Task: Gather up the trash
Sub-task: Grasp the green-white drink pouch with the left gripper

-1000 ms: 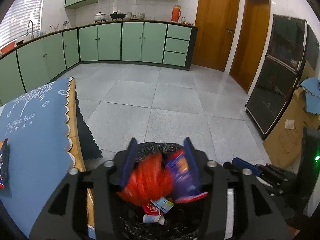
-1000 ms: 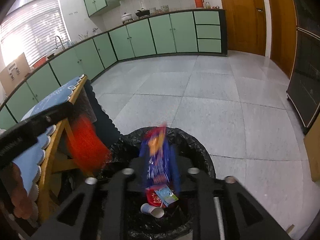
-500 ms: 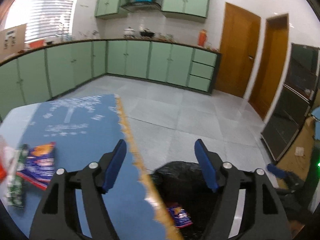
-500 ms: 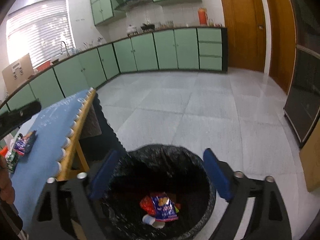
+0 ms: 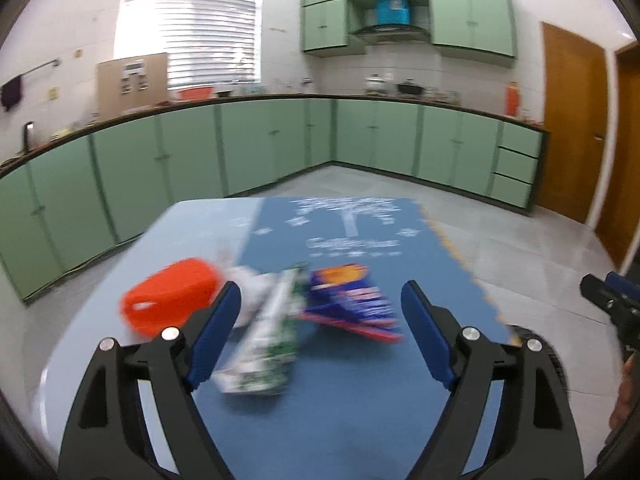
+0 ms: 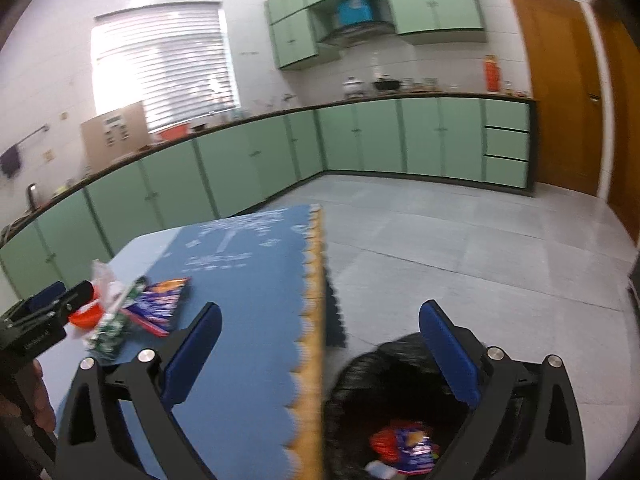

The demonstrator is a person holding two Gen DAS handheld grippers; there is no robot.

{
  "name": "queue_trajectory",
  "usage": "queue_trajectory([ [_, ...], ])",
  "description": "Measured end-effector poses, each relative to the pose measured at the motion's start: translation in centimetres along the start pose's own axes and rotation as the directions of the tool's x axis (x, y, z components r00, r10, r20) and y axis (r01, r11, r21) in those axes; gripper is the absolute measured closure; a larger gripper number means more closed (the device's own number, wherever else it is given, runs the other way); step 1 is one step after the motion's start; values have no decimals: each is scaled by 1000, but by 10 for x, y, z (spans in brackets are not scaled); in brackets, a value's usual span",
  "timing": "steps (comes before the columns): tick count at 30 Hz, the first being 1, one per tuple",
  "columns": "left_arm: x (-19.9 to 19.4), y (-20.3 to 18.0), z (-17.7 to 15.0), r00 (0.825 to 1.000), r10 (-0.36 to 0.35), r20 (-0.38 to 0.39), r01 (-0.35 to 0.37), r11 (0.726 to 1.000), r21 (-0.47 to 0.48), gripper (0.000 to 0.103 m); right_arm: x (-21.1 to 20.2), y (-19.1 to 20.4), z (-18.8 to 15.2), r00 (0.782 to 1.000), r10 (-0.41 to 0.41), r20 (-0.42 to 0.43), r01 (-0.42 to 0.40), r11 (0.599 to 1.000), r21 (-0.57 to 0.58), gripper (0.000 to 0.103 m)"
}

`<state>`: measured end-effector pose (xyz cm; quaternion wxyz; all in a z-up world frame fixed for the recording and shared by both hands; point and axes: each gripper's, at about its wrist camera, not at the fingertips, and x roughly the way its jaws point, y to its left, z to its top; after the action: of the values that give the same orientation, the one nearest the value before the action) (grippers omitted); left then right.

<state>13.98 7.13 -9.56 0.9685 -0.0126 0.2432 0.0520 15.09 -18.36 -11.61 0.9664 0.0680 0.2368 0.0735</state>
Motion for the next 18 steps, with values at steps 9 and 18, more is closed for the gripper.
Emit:
queue_trajectory([
  [9, 21, 46, -21, 996, 14, -90, -18, 999, -43, 23, 24, 70, -2, 996, 86, -9, -87, 994, -63, 6],
  [18, 57, 48, -29, 985, -24, -173, 13, 998, -61, 23, 42, 85, -1, 996, 92, -18, -93, 994, -63, 6],
])
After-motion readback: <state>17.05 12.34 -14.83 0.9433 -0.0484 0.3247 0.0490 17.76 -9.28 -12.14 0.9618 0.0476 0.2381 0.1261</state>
